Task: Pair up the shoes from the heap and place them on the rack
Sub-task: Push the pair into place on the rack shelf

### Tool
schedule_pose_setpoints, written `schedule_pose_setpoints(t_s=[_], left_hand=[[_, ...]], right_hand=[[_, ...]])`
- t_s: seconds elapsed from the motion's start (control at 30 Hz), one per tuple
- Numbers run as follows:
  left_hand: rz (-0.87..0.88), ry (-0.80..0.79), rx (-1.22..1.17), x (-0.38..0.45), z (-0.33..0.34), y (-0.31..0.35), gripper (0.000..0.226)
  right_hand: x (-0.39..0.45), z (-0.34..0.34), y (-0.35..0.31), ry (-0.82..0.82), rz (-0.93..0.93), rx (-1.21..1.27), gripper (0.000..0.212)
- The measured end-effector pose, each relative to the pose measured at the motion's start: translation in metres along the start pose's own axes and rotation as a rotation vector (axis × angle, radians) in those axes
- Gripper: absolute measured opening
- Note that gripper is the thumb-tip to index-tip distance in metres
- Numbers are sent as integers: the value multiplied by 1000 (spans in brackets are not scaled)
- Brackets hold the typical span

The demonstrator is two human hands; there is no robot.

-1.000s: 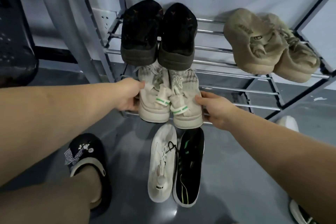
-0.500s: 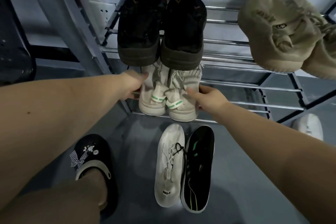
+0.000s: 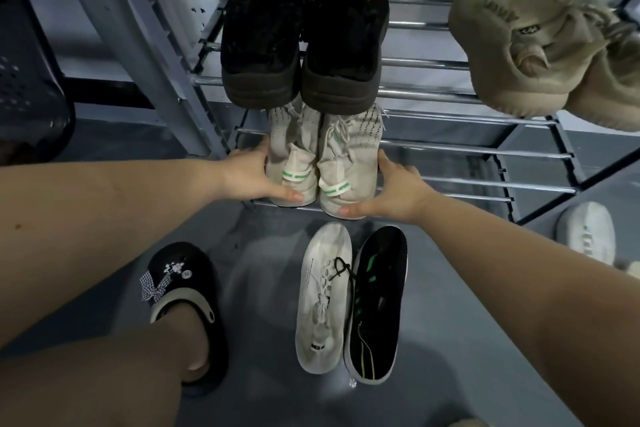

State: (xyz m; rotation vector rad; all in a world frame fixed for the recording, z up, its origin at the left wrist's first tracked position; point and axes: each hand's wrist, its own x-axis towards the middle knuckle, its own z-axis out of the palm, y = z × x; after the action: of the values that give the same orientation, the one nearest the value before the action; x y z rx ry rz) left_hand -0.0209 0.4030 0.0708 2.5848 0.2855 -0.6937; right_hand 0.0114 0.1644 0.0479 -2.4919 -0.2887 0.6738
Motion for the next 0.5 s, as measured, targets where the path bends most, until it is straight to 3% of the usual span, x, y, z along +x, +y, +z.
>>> schedule_pose_setpoints(t_s=[0.17, 0.5], left_hand=[[16, 54, 200, 10, 1, 2, 120], [-20, 56, 110, 46, -10, -7, 123]], right_hand=[[-2, 3, -1, 72, 3, -49, 124], [31, 9, -9, 136, 34, 104, 102]])
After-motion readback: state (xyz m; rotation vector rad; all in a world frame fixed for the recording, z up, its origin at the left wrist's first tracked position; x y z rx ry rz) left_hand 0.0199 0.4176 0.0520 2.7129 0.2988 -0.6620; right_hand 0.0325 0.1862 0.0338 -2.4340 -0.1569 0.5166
